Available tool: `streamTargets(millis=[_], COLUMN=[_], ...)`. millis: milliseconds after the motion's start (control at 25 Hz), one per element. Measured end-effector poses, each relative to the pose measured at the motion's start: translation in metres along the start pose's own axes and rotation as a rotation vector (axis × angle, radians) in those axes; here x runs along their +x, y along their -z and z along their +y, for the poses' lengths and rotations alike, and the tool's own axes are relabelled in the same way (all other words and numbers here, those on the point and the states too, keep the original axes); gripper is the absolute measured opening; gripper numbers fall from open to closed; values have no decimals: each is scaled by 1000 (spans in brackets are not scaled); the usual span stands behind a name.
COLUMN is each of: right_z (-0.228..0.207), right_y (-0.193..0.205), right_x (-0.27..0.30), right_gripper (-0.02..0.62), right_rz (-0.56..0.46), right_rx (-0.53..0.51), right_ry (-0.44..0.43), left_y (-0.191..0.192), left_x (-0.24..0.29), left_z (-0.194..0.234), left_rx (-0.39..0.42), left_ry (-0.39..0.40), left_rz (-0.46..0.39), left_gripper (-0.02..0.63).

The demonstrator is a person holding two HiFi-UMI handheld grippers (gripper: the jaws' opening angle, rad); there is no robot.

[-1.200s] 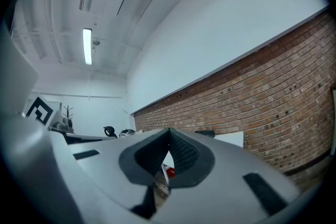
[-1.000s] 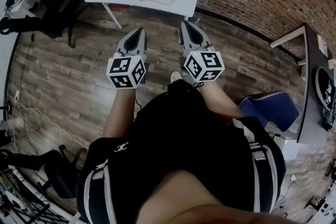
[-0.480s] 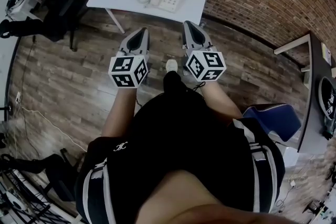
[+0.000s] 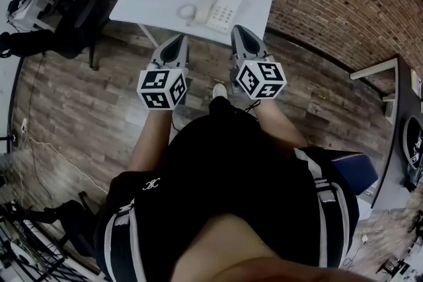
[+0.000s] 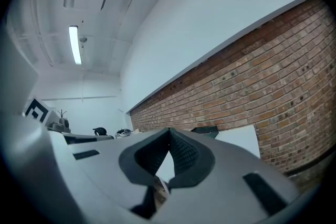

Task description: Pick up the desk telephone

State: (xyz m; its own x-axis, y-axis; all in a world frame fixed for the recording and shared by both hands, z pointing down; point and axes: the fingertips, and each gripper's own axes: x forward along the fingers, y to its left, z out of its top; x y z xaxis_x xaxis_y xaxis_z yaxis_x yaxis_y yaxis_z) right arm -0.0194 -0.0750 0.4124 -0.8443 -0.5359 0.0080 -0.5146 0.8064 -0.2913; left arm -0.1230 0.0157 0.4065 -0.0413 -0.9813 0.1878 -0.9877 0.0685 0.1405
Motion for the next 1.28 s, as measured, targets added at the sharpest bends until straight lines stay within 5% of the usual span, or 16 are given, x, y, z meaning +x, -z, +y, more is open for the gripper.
streamTargets(millis=[800,1280], right_z=[-132,-188], right_y=[-2,17], right_x=[158,184], right_gripper=[-2,-2], right_rz=[123,184], right_rx=[51,108], right_ry=[50,169], left_y=[-14,0], left_x=[193,264], left_z=[71,93], left_rx=[-41,-46], left_ry=[11,99], left_rz=[132,245], left_gripper=[2,2])
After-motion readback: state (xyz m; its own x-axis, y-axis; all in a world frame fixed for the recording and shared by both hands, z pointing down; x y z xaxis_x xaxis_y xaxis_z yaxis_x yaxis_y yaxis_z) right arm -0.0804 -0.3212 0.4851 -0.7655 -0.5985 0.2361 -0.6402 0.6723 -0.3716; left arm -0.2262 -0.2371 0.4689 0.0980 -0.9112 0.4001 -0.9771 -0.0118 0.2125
